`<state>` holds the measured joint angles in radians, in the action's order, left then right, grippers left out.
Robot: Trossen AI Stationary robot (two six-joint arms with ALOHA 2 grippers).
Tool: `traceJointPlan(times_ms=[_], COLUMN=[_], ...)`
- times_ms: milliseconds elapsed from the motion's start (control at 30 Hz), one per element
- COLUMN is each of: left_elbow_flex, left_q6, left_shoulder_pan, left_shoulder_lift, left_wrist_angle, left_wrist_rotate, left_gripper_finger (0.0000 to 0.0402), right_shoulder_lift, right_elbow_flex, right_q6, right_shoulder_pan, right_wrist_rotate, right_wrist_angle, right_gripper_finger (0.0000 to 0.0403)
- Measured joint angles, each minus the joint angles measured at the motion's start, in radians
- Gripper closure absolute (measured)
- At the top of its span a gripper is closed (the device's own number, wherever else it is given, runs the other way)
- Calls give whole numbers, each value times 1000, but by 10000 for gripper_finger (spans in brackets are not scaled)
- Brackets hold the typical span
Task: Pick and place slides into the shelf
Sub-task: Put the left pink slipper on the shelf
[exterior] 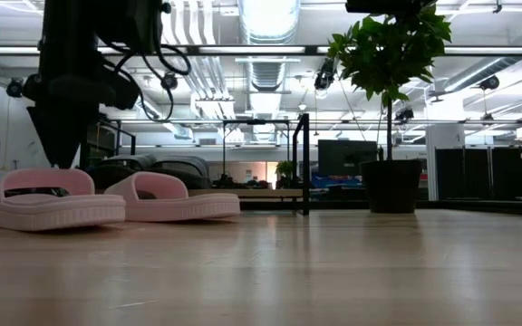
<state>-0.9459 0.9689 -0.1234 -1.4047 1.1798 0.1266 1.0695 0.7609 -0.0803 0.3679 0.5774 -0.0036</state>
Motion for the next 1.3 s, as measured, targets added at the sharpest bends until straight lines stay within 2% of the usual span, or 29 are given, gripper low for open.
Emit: traceJointPlan(times_ms=[533,967,1133,1300], left_elbow_flex=[2,3,3,3], left_q6=[46,56,64,42], left_shoulder_pan=[-2,-1,-1,-3], left_shoulder_lift=[-114,-128,-136,-137], left_wrist_angle=[15,43,43,44], left_wrist_rotate=[40,66,62,66], left_gripper_finger=[159,164,208,287], right_shoulder_lift=[0,0,0,0], right_elbow_flex=[0,0,0,0], right_q6=[-6,-6,-6,-6], right_shoulder_pan=[0,0,0,0], right_wrist_rotate=[0,0,0,0], right_wrist_angle=[-7,-19,-20,-20], right_gripper_finger=[334,328,335,331])
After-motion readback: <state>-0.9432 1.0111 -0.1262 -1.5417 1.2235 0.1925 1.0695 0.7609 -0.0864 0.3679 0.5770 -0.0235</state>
